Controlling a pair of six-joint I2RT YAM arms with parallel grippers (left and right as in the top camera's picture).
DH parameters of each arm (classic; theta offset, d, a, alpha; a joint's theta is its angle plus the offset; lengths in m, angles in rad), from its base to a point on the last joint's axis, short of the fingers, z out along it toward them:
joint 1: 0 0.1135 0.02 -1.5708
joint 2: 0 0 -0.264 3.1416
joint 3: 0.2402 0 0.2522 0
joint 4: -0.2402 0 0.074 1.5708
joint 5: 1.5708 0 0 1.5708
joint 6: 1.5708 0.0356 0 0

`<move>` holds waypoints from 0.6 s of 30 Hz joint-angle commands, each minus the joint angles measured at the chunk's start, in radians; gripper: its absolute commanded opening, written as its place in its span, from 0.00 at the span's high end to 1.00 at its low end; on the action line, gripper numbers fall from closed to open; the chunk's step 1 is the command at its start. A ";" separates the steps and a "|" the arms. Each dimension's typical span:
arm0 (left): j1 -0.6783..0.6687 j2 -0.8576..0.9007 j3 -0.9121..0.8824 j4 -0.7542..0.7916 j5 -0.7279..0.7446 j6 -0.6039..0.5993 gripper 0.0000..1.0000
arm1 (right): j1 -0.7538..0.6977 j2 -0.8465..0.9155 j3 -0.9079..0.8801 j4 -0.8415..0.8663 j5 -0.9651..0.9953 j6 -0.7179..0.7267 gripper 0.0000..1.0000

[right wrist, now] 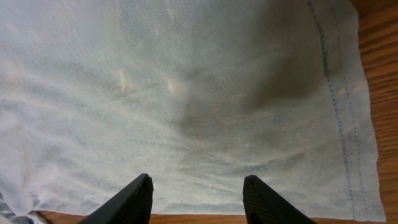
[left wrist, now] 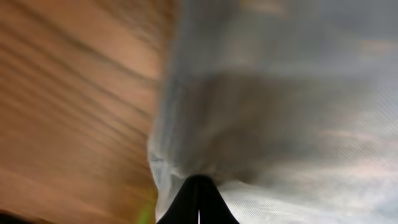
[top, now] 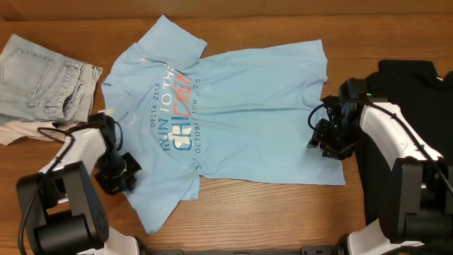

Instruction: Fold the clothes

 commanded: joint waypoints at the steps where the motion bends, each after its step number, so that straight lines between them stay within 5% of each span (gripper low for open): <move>1: 0.096 0.073 -0.018 0.020 -0.108 -0.027 0.96 | -0.004 -0.018 0.016 0.000 -0.005 -0.007 0.50; 8: 0.254 0.087 0.070 0.022 -0.107 0.105 0.96 | -0.002 -0.018 0.016 -0.010 -0.005 -0.023 0.46; 18: 0.262 0.087 0.346 -0.098 -0.111 0.136 0.96 | 0.027 -0.016 -0.007 0.008 0.024 -0.029 0.43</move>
